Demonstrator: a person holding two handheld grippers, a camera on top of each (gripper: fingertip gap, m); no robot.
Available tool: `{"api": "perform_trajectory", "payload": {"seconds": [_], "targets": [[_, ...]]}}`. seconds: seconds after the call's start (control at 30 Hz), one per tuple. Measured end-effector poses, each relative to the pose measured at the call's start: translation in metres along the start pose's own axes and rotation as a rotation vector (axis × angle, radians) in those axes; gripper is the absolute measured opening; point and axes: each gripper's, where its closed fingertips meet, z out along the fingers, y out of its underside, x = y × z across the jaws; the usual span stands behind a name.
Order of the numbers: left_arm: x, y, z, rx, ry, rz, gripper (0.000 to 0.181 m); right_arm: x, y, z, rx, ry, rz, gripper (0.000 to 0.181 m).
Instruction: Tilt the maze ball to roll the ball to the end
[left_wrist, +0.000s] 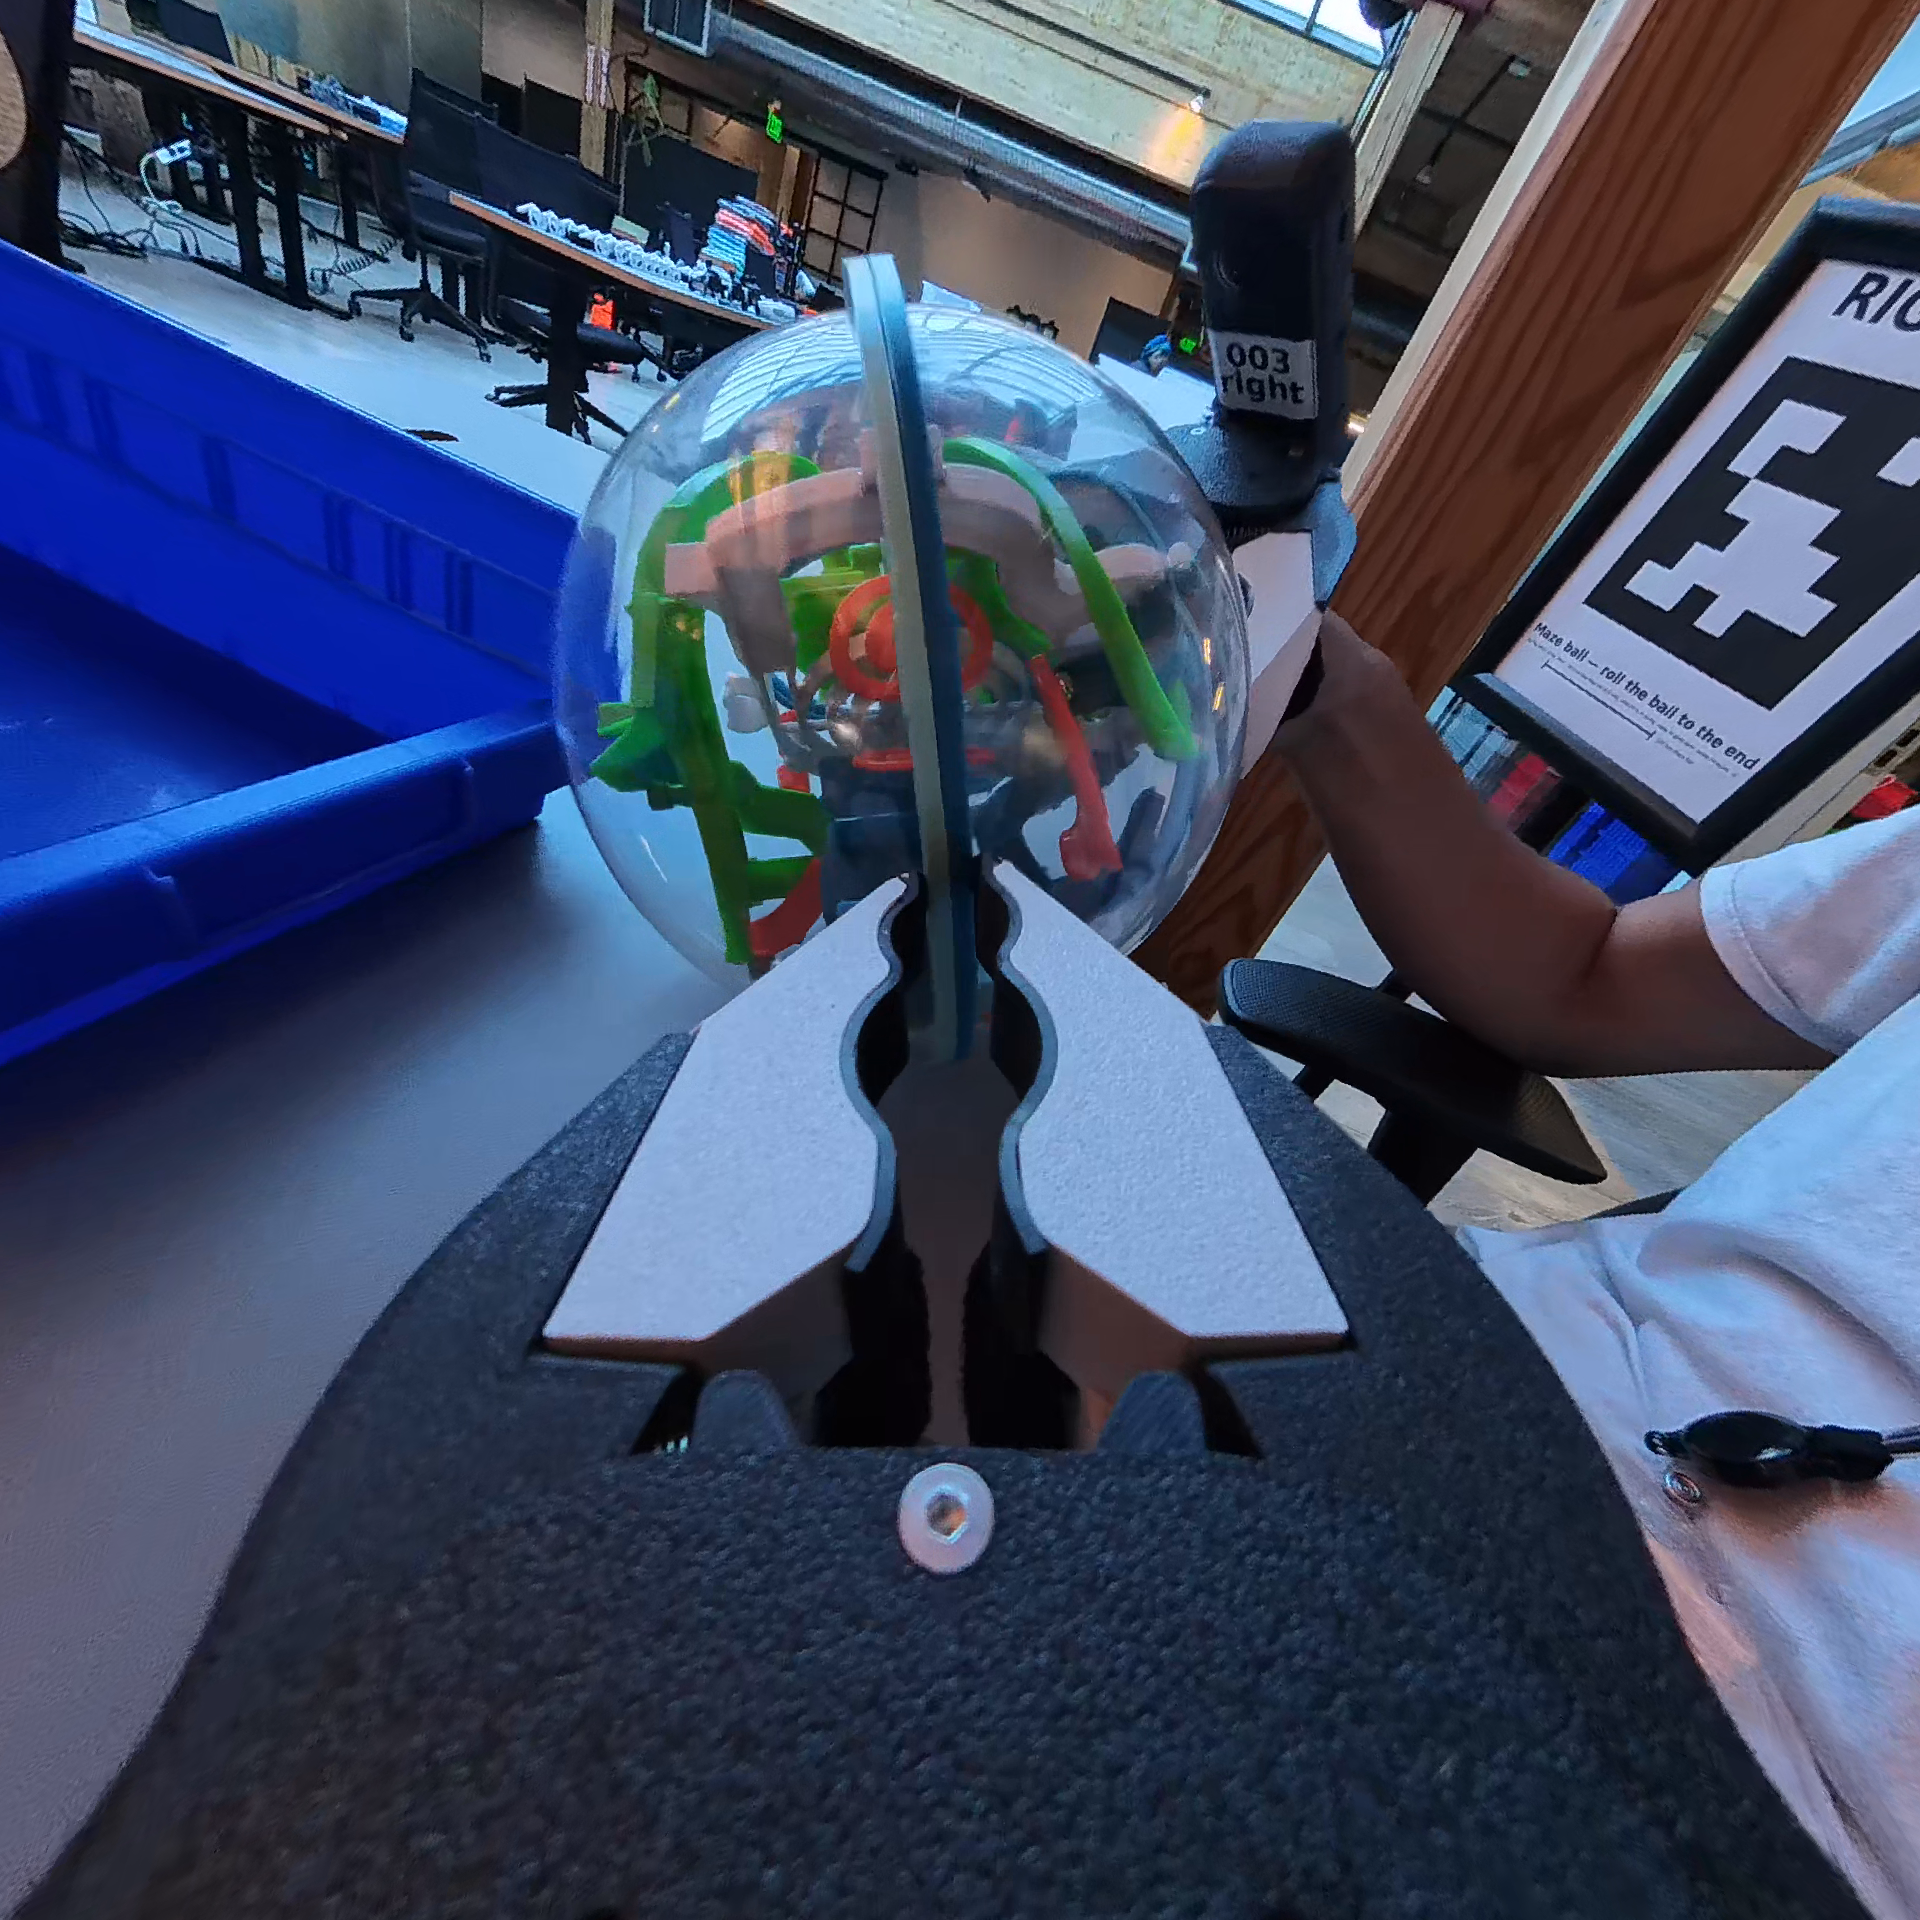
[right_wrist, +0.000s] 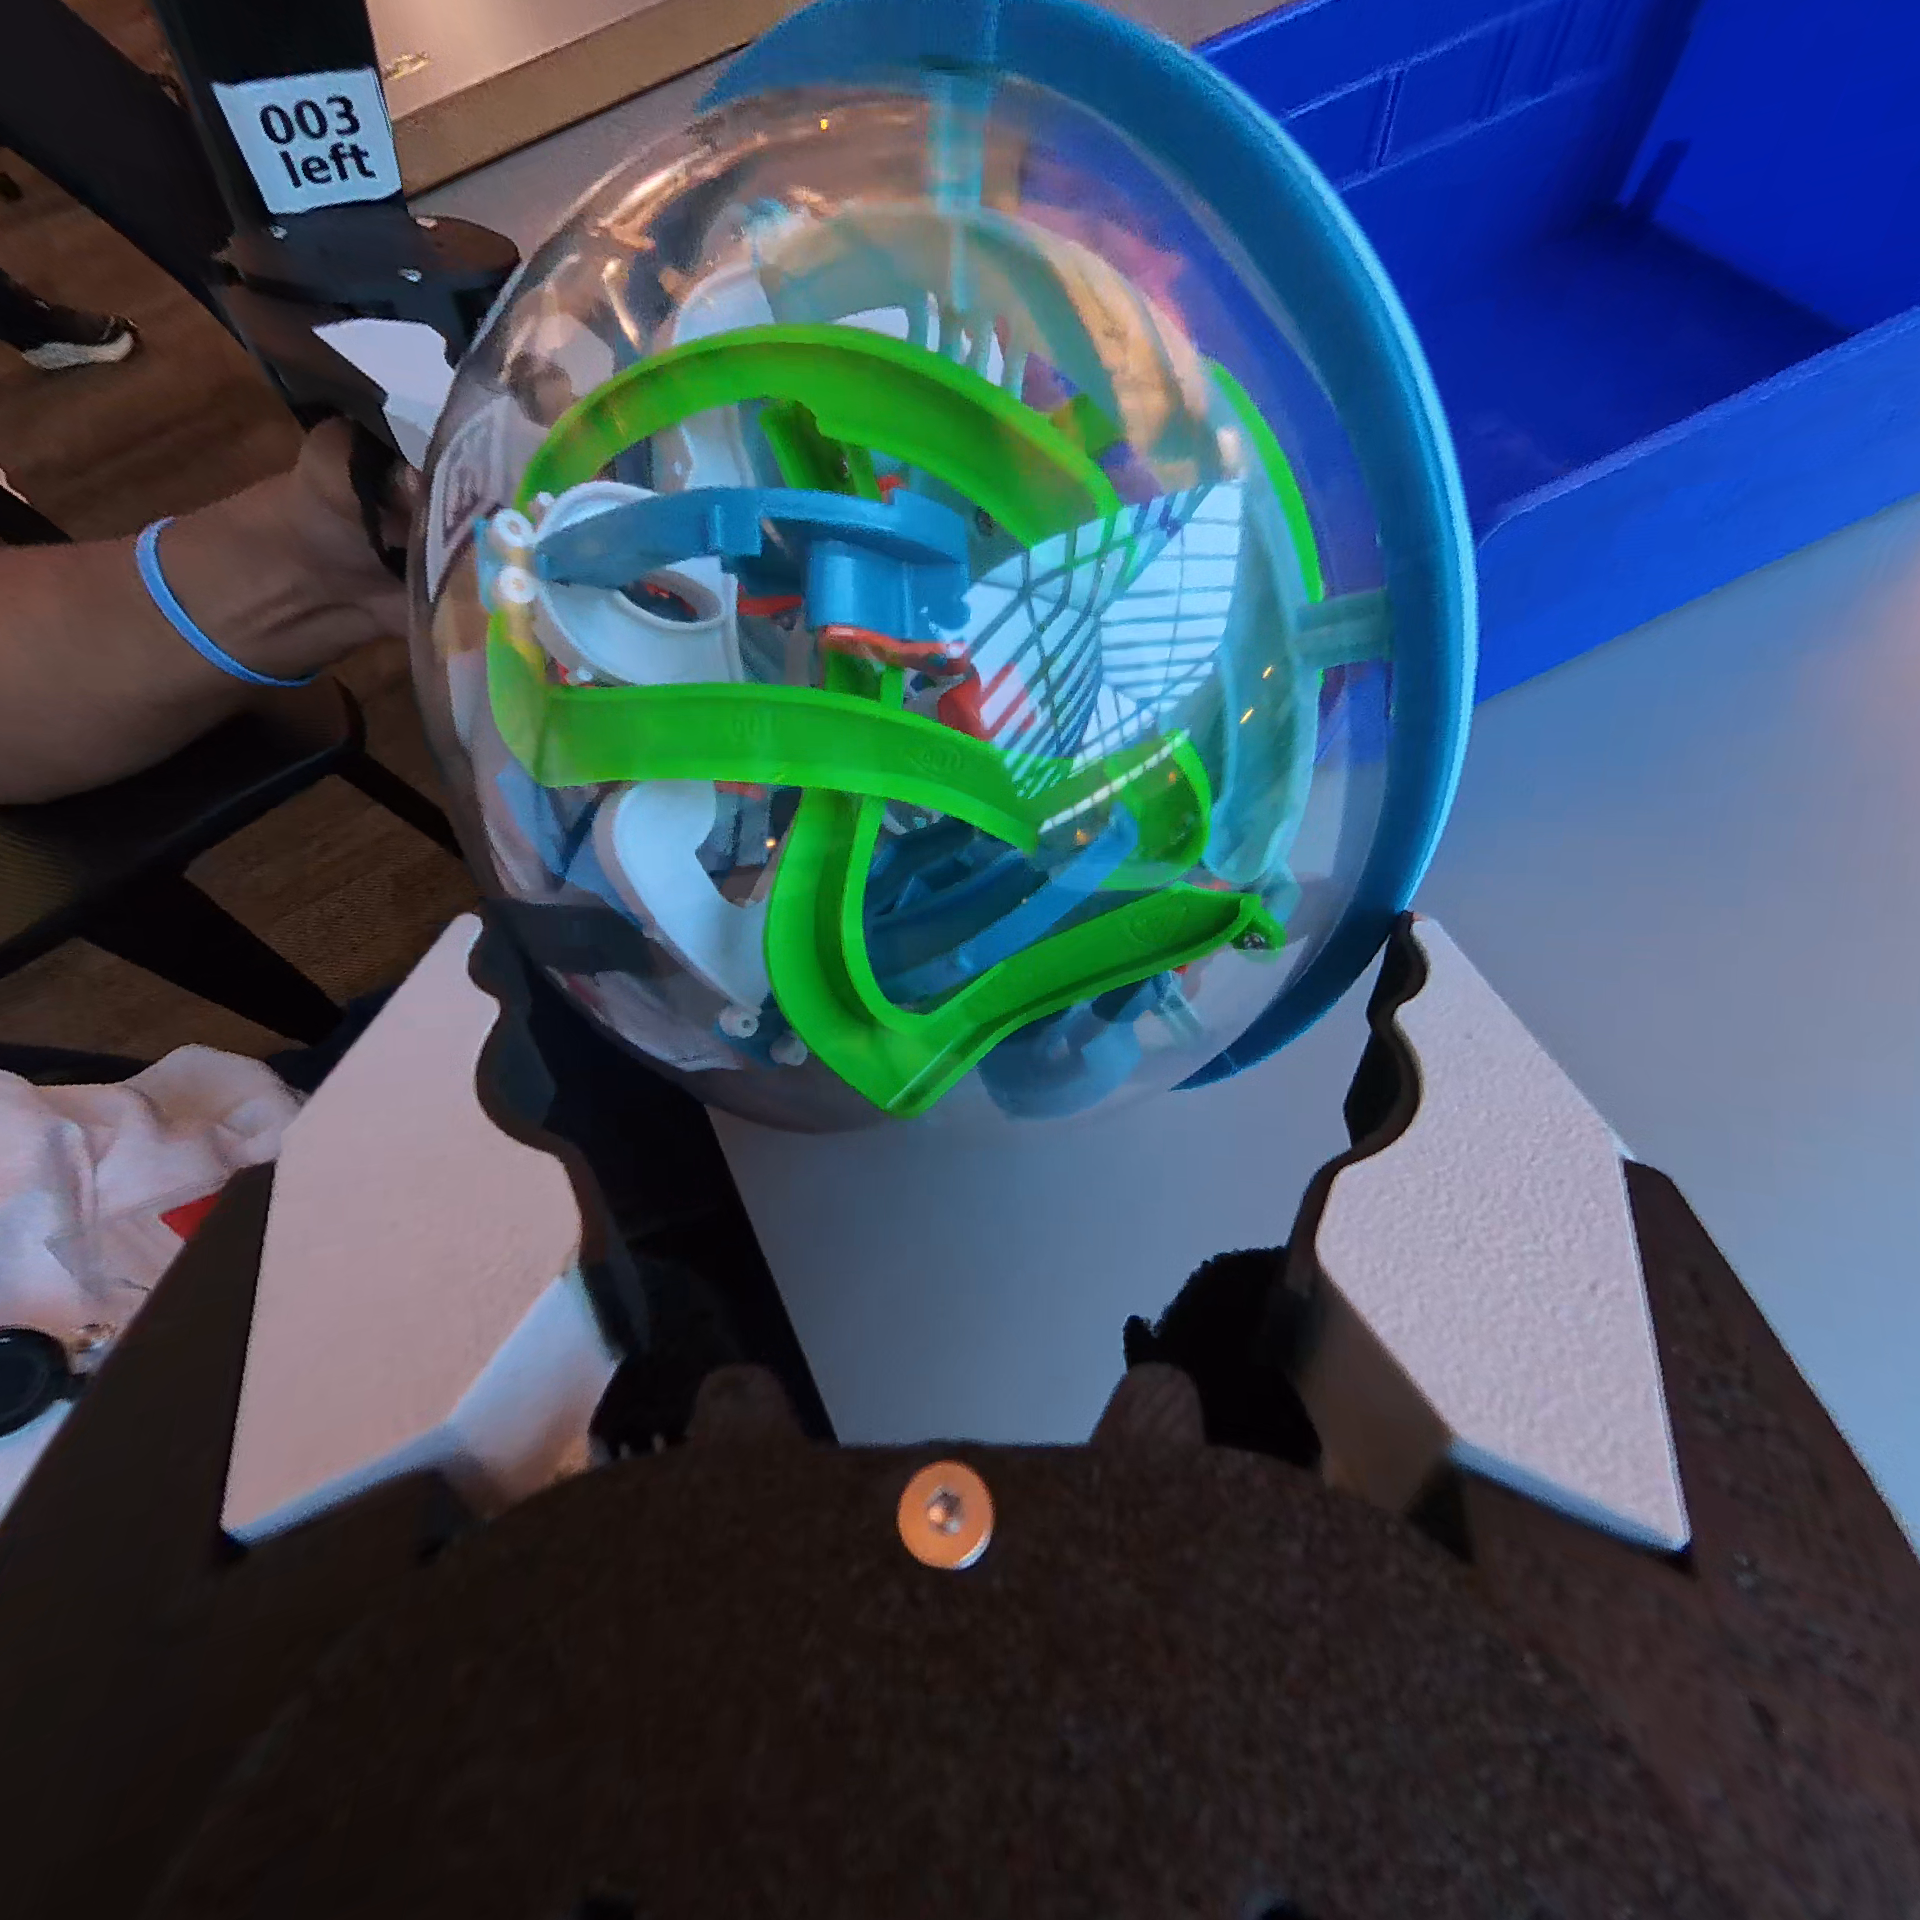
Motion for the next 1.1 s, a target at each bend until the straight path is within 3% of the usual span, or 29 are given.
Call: {"api": "perform_trajectory", "payload": {"seconds": [0.03,0.43,1.1], "targets": [[0.0,0.0,0.0,0.001,0.004,-0.005,0.007,-0.001,-0.002,-0.001,-0.002,-0.001,0.011,0.156],[0.002,0.0,0.003,0.026,0.038,-0.085,0.006,-0.004,-0.003,-0.009,-0.157,-0.003,0.108,0.154],[-0.003,0.006,0.005,-0.003,0.033,-0.16,0.007,0.005,-0.034,-0.008,-0.053,-0.012,0.165,0.155]]}}
